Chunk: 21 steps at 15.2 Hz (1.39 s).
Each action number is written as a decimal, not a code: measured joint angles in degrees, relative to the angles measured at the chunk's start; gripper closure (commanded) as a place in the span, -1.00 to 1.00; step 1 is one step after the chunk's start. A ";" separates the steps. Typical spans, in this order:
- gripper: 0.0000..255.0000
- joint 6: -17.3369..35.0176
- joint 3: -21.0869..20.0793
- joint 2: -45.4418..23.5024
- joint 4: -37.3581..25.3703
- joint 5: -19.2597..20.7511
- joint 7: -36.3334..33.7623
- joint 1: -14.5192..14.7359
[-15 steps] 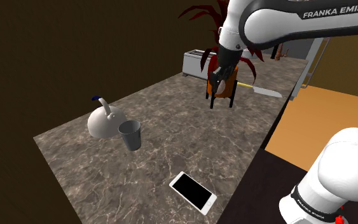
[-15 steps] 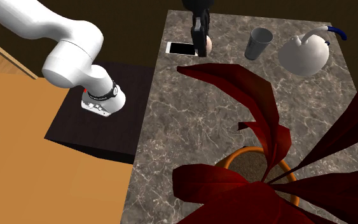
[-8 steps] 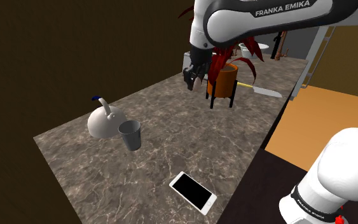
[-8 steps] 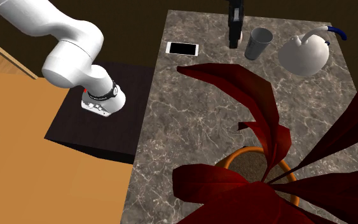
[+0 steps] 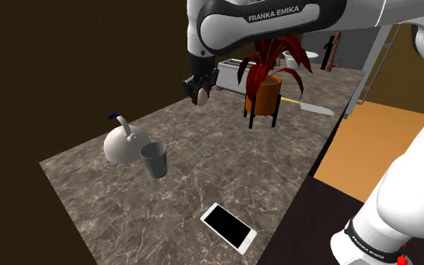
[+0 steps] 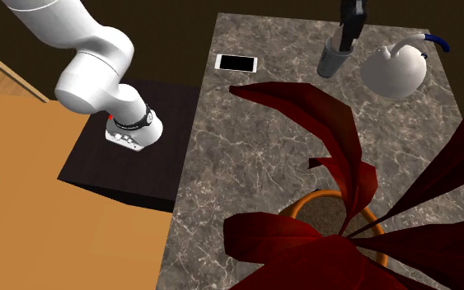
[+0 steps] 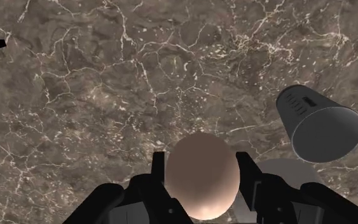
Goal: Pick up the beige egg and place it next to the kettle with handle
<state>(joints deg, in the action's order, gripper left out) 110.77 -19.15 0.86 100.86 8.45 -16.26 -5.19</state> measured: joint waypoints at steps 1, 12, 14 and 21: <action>1.00 -0.67 -0.29 -2.49 -2.92 0.93 -0.59 0.25; 1.00 -19.38 0.22 -39.68 -57.13 12.85 -4.09 13.37; 1.00 -20.48 0.64 -42.62 -60.82 13.37 -4.35 14.61; 1.00 -12.30 -0.07 -38.27 -47.79 12.81 -6.55 12.01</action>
<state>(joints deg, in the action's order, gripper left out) 98.47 -19.22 -37.41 53.07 21.26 -22.81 6.81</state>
